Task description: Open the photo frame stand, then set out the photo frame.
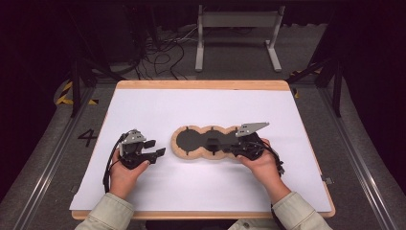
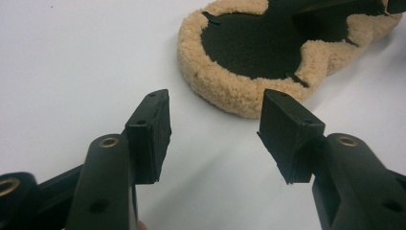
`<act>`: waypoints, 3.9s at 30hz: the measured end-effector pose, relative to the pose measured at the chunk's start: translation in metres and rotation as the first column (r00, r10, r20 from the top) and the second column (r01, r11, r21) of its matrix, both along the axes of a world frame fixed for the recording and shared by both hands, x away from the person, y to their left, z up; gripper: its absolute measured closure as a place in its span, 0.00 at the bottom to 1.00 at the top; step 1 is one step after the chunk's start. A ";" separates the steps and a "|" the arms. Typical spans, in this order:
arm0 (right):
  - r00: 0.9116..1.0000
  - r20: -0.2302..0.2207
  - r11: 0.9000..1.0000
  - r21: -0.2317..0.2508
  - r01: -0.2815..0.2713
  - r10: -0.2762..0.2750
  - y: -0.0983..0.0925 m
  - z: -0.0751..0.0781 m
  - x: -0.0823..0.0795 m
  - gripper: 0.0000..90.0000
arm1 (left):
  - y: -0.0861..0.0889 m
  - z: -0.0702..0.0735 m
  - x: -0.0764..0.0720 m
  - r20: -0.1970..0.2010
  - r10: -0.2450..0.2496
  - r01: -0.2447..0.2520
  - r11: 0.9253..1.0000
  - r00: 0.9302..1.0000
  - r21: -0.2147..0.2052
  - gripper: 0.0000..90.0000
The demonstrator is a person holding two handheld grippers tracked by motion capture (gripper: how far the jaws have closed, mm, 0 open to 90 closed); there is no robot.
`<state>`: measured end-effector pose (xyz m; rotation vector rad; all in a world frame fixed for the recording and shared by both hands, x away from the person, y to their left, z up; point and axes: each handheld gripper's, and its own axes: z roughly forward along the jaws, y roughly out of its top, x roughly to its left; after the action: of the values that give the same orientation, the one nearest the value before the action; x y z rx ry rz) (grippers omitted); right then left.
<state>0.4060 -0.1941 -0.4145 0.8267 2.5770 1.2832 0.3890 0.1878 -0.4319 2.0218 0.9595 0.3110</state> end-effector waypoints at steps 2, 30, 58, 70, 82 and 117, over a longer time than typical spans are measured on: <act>1.000 -0.003 1.000 0.000 -0.001 0.001 0.000 0.000 0.000 1.00 | 0.000 0.000 0.000 0.001 0.001 -0.001 1.000 1.000 0.000 0.50; 0.997 0.033 0.997 -0.027 0.071 -0.070 -0.039 0.032 -0.004 0.72 | -0.013 0.006 0.010 -0.009 -0.008 0.008 1.000 1.000 -0.029 0.44; 0.954 -0.100 0.960 -0.029 0.280 -0.281 -0.080 0.007 0.022 0.24 | -0.020 -0.008 0.041 -0.177 0.076 -0.093 0.992 0.981 -0.089 0.32; 0.930 -0.189 0.949 -0.059 0.309 -0.314 -0.078 -0.012 0.030 0.14 | -0.033 -0.018 0.047 -0.290 0.040 -0.059 0.997 0.956 -0.058 0.24; 0.920 -0.243 0.951 -0.105 0.290 -0.307 -0.070 -0.023 0.032 0.11 | -0.045 -0.021 0.048 -0.339 -0.017 -0.007 0.997 0.940 -0.071 0.24; 0.875 -0.243 0.907 -0.065 0.416 -0.419 -0.064 -0.027 0.025 0.16 | -0.049 -0.018 0.050 -0.365 -0.017 -0.008 0.998 0.931 -0.067 0.34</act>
<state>0.4305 -0.2576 -0.4419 1.5335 2.3760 1.0877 0.4390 0.1383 -0.4498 2.0584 1.1746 -0.1074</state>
